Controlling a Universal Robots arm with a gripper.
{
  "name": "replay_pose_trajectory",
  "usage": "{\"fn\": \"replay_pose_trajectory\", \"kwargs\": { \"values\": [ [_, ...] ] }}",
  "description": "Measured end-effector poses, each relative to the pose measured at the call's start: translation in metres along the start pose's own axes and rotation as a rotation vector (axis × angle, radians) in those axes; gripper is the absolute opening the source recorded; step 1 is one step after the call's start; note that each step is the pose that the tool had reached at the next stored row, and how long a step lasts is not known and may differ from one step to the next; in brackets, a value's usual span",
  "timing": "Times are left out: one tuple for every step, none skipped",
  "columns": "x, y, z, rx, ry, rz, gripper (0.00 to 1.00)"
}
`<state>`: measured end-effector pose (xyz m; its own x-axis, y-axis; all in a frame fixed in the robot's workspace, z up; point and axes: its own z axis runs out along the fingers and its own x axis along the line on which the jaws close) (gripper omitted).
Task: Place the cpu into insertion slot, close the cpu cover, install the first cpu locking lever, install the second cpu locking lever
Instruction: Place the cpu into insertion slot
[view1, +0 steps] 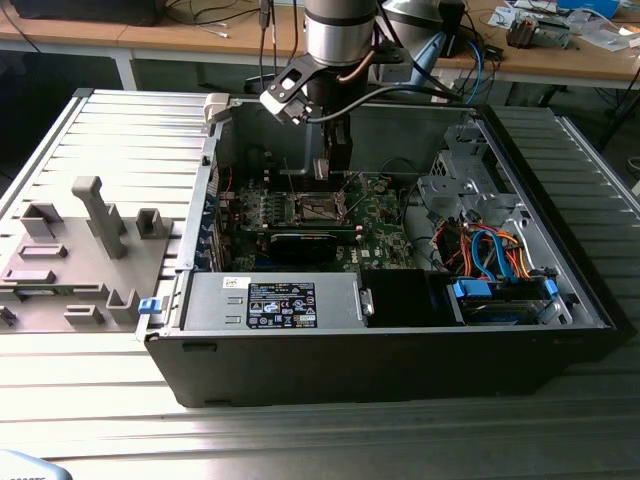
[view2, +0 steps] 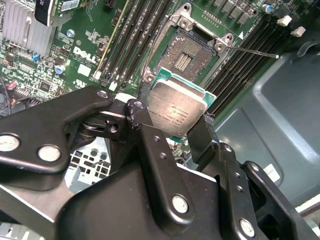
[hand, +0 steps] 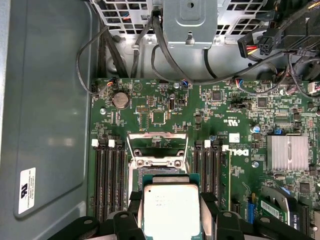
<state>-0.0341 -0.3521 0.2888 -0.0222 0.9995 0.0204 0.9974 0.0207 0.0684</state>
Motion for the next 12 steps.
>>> {"fn": "replay_pose_trajectory", "kwargs": {
  "values": [
    [0.0000, -0.0001, 0.0002, 0.0000, 0.0000, 0.000, 0.55],
    [0.0000, -0.0001, 0.0003, 0.0000, 0.0000, 0.000, 0.55],
    [0.0000, -0.0002, 0.0005, 0.0000, 0.0000, 0.000, 0.55],
    [0.0000, -0.0002, 0.0005, 0.0000, 0.0000, 0.000, 0.55],
    [0.0000, -0.0002, 0.0006, 0.0000, 0.0000, 0.000, 0.55],
    [0.0000, -0.0004, 0.0010, 0.0000, 0.0000, 0.000, 0.55],
    [0.0000, -0.0005, 0.0013, 0.0000, 0.0000, 0.000, 0.55],
    [0.0000, -0.0007, 0.0017, 0.0000, 0.0001, 0.000, 0.55],
    [0.0000, -0.0009, 0.0021, 0.0000, 0.0000, 0.000, 0.55],
    [0.0000, -0.0010, 0.0024, 0.0000, 0.0000, 0.000, 0.55],
    [0.0000, -0.0011, 0.0026, 0.0000, 0.0000, 0.000, 0.55],
    [0.0000, -0.0011, 0.0027, 0.0000, 0.0000, 0.000, 0.55]
  ]
}}
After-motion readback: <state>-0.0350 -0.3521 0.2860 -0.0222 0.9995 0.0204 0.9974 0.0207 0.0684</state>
